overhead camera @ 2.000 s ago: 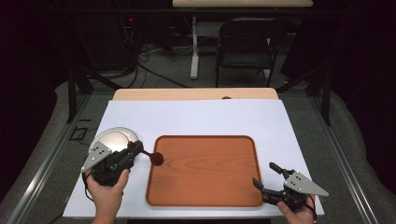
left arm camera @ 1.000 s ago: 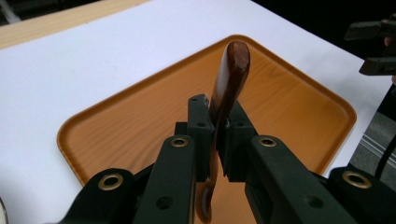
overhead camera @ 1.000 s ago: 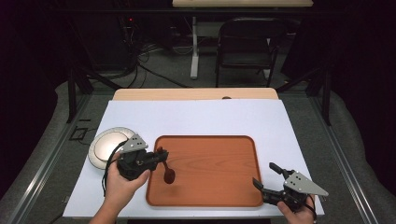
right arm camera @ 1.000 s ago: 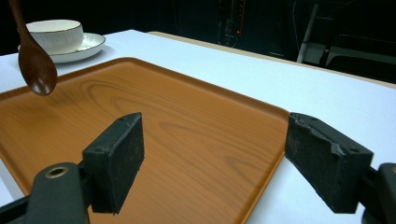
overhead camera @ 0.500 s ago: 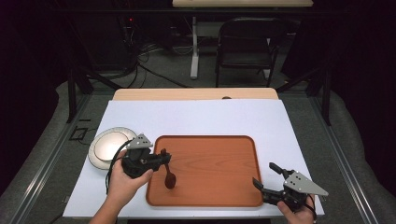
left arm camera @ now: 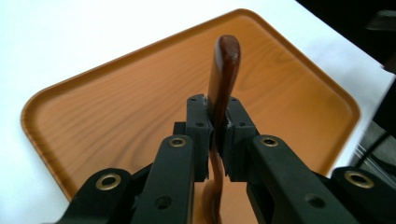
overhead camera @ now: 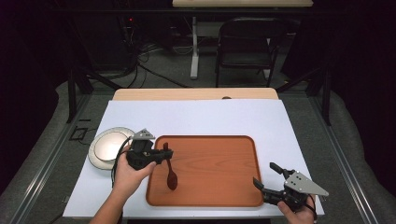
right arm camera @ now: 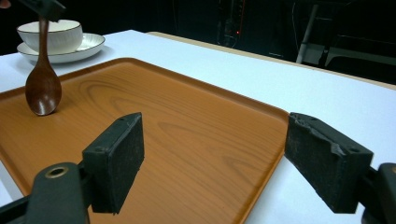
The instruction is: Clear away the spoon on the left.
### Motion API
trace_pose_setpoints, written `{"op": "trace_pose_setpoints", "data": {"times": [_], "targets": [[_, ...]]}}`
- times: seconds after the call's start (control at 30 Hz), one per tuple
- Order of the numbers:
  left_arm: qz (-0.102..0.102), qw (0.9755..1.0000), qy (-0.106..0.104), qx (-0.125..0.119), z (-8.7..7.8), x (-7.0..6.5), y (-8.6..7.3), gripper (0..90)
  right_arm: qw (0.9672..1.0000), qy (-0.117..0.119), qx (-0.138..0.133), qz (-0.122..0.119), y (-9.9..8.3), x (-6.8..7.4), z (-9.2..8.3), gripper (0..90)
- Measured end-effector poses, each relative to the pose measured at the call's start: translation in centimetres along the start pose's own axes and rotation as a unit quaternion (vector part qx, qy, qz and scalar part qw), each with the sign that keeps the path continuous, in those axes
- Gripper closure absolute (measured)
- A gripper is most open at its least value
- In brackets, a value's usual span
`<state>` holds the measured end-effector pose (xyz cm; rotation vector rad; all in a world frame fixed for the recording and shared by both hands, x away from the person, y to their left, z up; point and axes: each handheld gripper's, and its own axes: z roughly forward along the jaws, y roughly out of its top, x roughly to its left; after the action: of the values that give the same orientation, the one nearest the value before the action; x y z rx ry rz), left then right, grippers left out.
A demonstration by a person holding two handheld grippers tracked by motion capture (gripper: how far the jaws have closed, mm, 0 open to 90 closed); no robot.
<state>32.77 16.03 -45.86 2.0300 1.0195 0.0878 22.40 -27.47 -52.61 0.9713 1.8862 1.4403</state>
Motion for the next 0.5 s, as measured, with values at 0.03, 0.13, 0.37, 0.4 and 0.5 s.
{"op": "trace_pose_setpoints", "data": {"times": [0.03,0.13,0.37,0.4,0.5], "targets": [[-0.008,1.0000,0.003,-0.002,0.2,0.2,0.0,82.6,1.0000,0.000,0.000,0.000,0.0,0.0,0.0,19.4],[-0.024,0.9996,0.015,-0.004,0.9,1.0,0.1,81.5,1.0000,0.000,-0.001,-0.001,0.0,0.0,0.0,19.4],[-0.068,0.9970,0.037,-0.006,2.3,2.5,0.0,79.5,1.0000,0.001,-0.001,-0.003,0.1,0.0,0.1,19.5],[-0.076,0.9962,0.040,-0.007,2.5,2.7,0.0,79.2,1.0000,0.001,-0.001,-0.003,0.1,0.0,0.1,19.4],[-0.090,0.9947,0.048,-0.007,3.0,3.1,-0.1,78.8,1.0000,0.001,-0.001,-0.002,0.0,0.0,0.0,19.4]]}}
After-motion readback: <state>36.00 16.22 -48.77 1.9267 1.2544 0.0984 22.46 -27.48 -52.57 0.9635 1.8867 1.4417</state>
